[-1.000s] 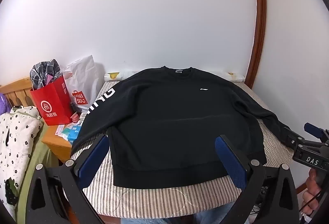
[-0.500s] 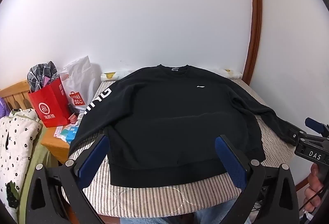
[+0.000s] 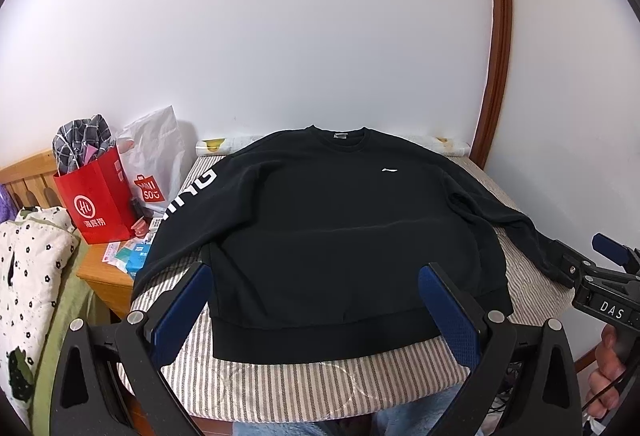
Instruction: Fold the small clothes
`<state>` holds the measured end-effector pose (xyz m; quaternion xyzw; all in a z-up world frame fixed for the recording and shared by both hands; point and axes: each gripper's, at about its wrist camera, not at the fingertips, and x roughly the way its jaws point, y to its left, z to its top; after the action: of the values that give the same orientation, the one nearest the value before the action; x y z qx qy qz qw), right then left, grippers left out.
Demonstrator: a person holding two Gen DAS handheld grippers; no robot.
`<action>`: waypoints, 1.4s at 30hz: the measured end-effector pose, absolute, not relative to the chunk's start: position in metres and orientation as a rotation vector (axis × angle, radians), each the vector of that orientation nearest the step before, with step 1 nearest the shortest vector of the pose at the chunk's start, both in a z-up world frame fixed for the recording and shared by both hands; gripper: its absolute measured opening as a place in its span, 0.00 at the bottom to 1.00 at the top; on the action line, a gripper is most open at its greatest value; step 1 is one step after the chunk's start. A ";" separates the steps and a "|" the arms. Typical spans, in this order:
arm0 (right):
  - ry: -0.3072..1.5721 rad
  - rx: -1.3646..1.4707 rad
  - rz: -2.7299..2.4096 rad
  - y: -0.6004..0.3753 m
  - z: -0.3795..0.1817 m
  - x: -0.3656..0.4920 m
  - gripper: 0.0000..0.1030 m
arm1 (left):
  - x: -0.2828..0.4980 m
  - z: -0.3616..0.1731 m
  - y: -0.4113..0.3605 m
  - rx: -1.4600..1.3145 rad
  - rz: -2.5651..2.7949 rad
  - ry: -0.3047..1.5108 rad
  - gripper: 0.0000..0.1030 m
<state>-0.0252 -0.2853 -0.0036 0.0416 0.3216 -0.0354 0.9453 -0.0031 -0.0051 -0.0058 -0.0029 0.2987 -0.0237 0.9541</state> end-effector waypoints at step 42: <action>0.674 0.054 -0.050 -0.259 -0.009 -0.014 1.00 | 0.009 -0.008 0.031 -0.080 -0.013 0.625 1.00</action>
<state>-0.0140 -0.2595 -0.0092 0.0265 0.3304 -0.0245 0.9432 0.0087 0.0312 -0.0076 -0.0396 0.3073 -0.0066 0.9508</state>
